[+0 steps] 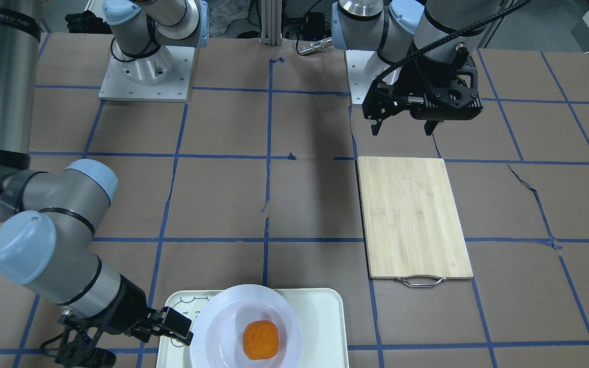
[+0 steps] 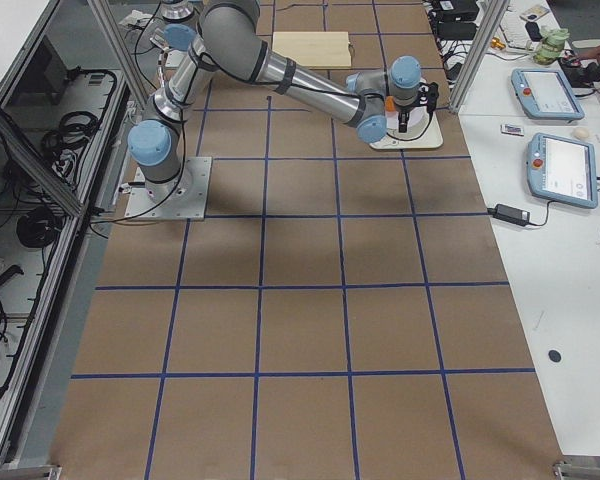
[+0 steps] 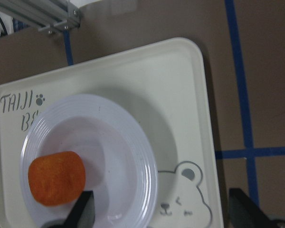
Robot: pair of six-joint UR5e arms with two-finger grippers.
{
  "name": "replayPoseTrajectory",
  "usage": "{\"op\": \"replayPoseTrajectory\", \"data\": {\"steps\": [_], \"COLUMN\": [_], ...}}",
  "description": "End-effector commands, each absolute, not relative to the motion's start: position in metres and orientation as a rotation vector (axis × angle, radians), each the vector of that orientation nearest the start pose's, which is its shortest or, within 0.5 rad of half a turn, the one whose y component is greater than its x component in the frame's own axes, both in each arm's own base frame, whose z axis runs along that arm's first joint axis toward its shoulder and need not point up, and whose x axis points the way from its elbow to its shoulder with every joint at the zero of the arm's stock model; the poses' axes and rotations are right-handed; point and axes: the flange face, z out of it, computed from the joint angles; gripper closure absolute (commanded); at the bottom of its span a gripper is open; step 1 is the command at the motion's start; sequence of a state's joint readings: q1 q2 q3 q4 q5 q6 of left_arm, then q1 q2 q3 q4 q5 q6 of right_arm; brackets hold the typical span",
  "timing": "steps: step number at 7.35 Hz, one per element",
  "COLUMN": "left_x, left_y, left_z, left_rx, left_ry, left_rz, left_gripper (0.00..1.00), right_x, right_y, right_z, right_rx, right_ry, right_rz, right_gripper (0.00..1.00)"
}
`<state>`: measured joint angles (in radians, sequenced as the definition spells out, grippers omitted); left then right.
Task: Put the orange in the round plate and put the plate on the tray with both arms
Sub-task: 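Open the right gripper and raise it off the plate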
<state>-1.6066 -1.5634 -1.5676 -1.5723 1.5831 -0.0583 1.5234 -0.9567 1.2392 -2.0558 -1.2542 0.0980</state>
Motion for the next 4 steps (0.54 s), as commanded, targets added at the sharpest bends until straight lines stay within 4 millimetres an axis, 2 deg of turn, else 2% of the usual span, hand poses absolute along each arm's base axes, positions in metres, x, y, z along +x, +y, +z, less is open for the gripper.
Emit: {"op": "replayPoseTrajectory", "data": {"steps": [1,2,3,4], "left_x": [-0.150,-0.150,-0.149,-0.150], "left_y": [-0.484,-0.484,-0.485,-0.484], "left_z": [0.493,0.493,0.493,0.493], "left_rx": [-0.034,-0.034,-0.036,-0.034], "left_ry": [3.128,3.128,3.130,3.128], "left_rz": [-0.015,-0.015,-0.015,-0.015], "left_gripper": [0.00,0.00,0.00,0.00], "right_x": [0.119,0.126,0.151,0.163], "right_y": [-0.698,-0.654,-0.609,-0.572], "right_z": [0.452,0.505,0.525,0.535], "right_rx": [0.096,0.073,0.001,-0.033], "right_ry": [2.993,3.064,3.137,3.152], "right_rz": [-0.133,-0.141,-0.082,-0.076], "right_gripper": [0.00,0.00,0.00,0.00]}}
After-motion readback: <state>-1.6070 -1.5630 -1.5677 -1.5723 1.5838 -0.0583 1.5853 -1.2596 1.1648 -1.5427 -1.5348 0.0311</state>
